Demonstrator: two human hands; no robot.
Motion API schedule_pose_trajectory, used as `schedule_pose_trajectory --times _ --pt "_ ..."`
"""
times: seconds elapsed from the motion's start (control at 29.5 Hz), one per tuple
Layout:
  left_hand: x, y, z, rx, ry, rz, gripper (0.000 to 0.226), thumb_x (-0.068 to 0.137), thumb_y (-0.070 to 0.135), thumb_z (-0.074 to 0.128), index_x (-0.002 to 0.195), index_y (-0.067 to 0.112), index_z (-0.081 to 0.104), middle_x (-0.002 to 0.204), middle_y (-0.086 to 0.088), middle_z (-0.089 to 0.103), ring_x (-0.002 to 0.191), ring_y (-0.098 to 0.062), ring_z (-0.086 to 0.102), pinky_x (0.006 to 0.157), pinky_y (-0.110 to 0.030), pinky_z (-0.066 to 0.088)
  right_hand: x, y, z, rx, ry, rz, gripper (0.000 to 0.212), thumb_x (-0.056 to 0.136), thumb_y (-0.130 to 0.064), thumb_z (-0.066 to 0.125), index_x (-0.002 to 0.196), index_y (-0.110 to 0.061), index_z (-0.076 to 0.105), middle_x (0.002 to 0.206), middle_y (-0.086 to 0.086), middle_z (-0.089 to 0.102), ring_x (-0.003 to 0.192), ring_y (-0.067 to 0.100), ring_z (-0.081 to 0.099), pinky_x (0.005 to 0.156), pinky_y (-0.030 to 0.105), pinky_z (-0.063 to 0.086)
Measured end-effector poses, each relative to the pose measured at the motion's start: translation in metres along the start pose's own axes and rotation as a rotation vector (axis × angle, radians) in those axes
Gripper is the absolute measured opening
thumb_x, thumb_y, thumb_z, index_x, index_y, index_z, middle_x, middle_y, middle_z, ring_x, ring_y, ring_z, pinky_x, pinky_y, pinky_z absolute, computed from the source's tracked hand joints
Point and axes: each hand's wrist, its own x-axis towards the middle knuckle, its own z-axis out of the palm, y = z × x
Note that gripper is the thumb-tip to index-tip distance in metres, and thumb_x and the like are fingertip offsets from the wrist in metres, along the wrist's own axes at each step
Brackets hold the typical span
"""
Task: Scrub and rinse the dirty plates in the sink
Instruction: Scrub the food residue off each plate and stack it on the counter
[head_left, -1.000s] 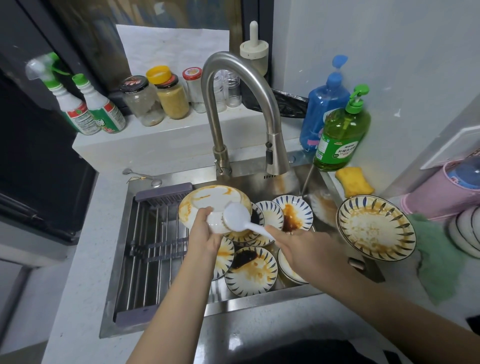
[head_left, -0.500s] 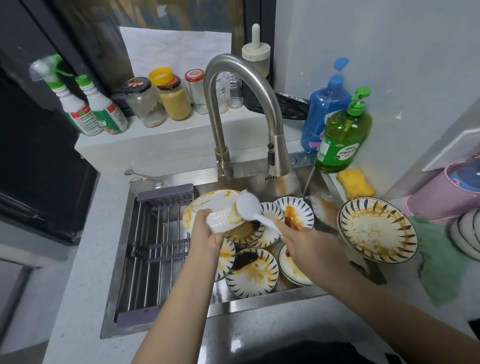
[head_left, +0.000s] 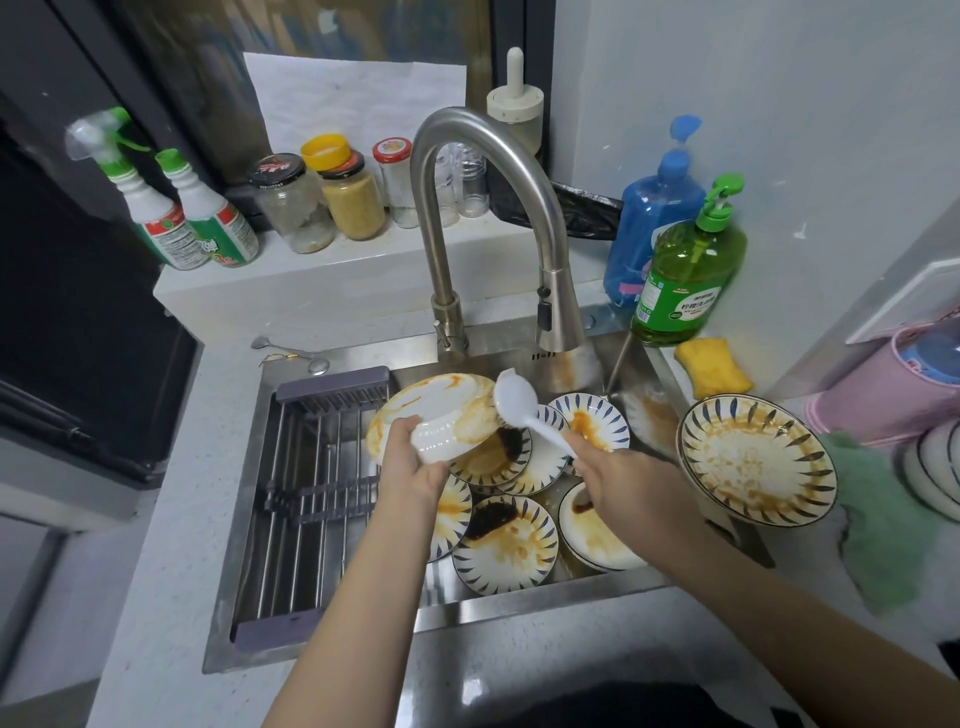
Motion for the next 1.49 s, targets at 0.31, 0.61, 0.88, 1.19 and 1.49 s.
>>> schedule_pose_trajectory --times 0.31,0.61,0.88,1.19,1.49 --pt "0.009 -0.002 0.000 0.030 -0.052 -0.090 0.015 0.092 0.004 0.049 0.106 0.007 0.054 0.088 -0.008 0.065 0.078 -0.023 0.064 0.053 -0.040 0.059 0.004 0.001 -0.002 -0.008 0.054 -0.087 0.042 0.104 -0.031 0.027 0.146 -0.034 0.024 0.060 -0.007 0.043 0.045 0.007 0.035 0.041 0.023 0.029" --pt "0.007 -0.010 -0.018 -0.010 -0.082 -0.097 0.033 0.093 0.004 0.051 0.125 0.007 0.052 0.101 -0.012 0.068 0.093 -0.028 0.064 0.080 -0.046 0.052 0.016 0.009 0.026 0.609 -0.006 0.136 0.038 0.100 -0.031 0.043 0.138 -0.029 0.049 0.078 -0.003 0.065 0.060 0.011 0.056 0.049 0.025 0.043" --pt "-0.005 -0.028 -0.050 -0.065 -0.177 -0.160 0.049 0.085 0.005 0.053 0.134 0.005 0.049 0.117 -0.018 0.067 0.108 -0.032 0.062 0.077 -0.046 0.059 0.041 -0.034 0.042 1.113 -0.173 0.346 0.047 0.087 -0.049 0.059 0.095 -0.004 0.066 0.077 0.012 0.063 0.045 0.010 0.047 0.037 0.017 0.035" --pt "-0.010 -0.013 -0.070 0.086 -0.288 -0.185 0.073 0.058 0.006 0.082 0.126 0.003 0.054 0.119 -0.020 0.066 0.100 -0.031 0.068 0.072 -0.043 0.058 0.050 -0.038 0.047 1.184 -0.266 0.395 0.024 0.086 -0.025 0.068 0.105 -0.011 0.063 0.070 0.002 0.056 0.050 0.011 0.047 0.038 0.017 0.036" --pt "0.006 0.002 -0.074 0.137 -0.186 -0.226 0.047 0.085 0.015 0.058 0.130 0.003 0.052 0.118 -0.016 0.067 0.111 -0.029 0.061 0.084 -0.046 0.056 0.053 -0.025 0.030 0.974 -0.193 0.222 0.023 0.093 -0.030 0.057 0.108 -0.014 0.065 0.063 -0.003 0.052 0.047 0.011 0.046 0.047 0.026 0.044"
